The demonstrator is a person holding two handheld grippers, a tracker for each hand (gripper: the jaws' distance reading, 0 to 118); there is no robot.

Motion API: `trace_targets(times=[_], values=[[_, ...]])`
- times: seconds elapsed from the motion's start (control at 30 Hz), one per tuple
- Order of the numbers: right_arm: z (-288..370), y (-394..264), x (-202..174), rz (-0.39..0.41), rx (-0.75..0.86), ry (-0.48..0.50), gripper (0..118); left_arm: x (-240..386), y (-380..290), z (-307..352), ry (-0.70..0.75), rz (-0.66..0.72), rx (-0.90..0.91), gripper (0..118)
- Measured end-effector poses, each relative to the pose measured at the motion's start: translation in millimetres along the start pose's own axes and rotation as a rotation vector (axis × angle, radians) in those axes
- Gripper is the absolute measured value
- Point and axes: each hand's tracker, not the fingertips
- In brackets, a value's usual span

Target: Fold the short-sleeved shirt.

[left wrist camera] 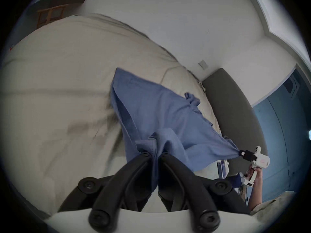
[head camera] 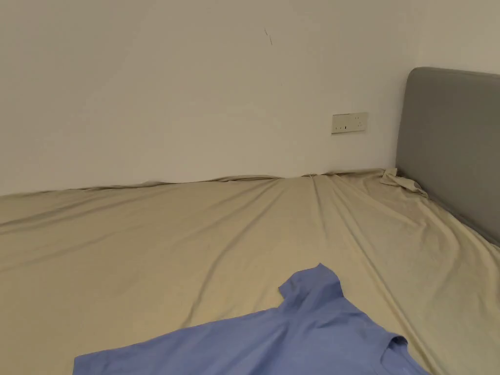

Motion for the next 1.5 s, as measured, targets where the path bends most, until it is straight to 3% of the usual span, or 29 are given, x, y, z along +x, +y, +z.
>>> trace_targets(times=[0.13, 0.27, 0.47, 0.73, 0.8, 0.87, 0.9, 0.93, 0.97, 1.0, 1.03, 1.07, 1.13, 1.3, 1.33, 1.37, 1.4, 1.43, 1.47, 1.5], values=[[6.6, -34.2, 2.3, -0.049, -0.080, -0.028, 4, -15.1, -10.5, 6.1, 0.012, 0.053, -0.008, 2], [-5.6, -60.5, 14.0, -0.132, -0.195, -0.028, 4, -22.4, -12.8, -0.8, 0.060, -0.014, -0.093, 2], [-82.3, -92.9, 29.9, -0.094, -0.454, -0.070, 4, -45.6, -41.9, -49.7, 0.296, -0.048, -0.296, 2], [-113.3, -112.4, 50.2, -0.104, -0.519, -0.085, 4, -55.0, -56.8, -44.8, 0.291, -0.041, -0.243, 3], [-115.9, -115.4, 48.5, -0.069, -0.525, -0.083, 4, -58.0, -54.1, -46.3, 0.282, -0.021, -0.249, 3], [-116.7, -113.2, 47.1, -0.064, -0.527, -0.091, 4, -59.3, -53.8, -48.3, 0.291, -0.008, -0.248, 12], [-115.7, -111.2, 45.0, -0.059, -0.526, -0.099, 8, -56.0, -53.7, -46.9, 0.289, -0.021, -0.225, 20], [-113.1, -109.5, 39.3, -0.019, -0.511, -0.097, 35, -48.0, -52.5, -44.6, 0.294, -0.041, -0.210, 33], [-107.1, -106.2, 33.8, 0.029, -0.475, -0.091, 78, -38.6, -50.9, -40.6, 0.316, -0.079, -0.192, 63], [-98.2, -101.7, 27.1, 0.086, -0.416, -0.124, 117, -26.8, -49.6, -33.2, 0.336, -0.128, -0.172, 99], [-81.3, -92.7, 20.8, 0.111, -0.329, -0.138, 116, -15.9, -50.2, -22.8, 0.357, -0.164, -0.125, 118], [-62.7, -83.7, 11.9, 0.137, -0.198, -0.136, 114, -5.7, -52.7, -10.2, 0.326, -0.195, -0.032, 118], [-39.0, -65.8, -2.1, 0.101, -0.088, -0.143, 118, 9.1, -53.8, 7.1, 0.295, -0.203, 0.105, 118], [-37.4, -38.1, -43.8, 0.002, 0.055, -0.060, 118, 30.0, -60.2, 7.7, 0.326, -0.144, 0.098, 118], [-45.5, -42.1, -39.9, -0.009, 0.037, -0.039, 106, 32.7, -64.4, 2.6, 0.336, -0.147, 0.005, 115], [-48.6, -43.9, -45.8, -0.011, 0.029, -0.037, 72, 40.1, -68.7, -1.4, 0.340, -0.143, -0.056, 89], [-51.7, -47.0, -54.5, -0.009, 0.037, -0.042, 13, 46.0, -78.1, -5.1, 0.308, -0.157, -0.046, 27], [-58.5, -51.3, -64.1, 0.008, 0.051, -0.055, 2, 52.5, -85.5, -11.2, 0.319, -0.163, -0.022, 0], [-60.1, -54.9, -68.3, 0.024, 0.051, -0.082, 2, 56.0, -89.8, -18.8, 0.335, -0.159, -0.022, 0], [-62.8, -57.1, -73.7, 0.020, 0.044, -0.045, 2, 41.5, -89.7, -25.7, 0.319, -0.140, -0.035, 0]])
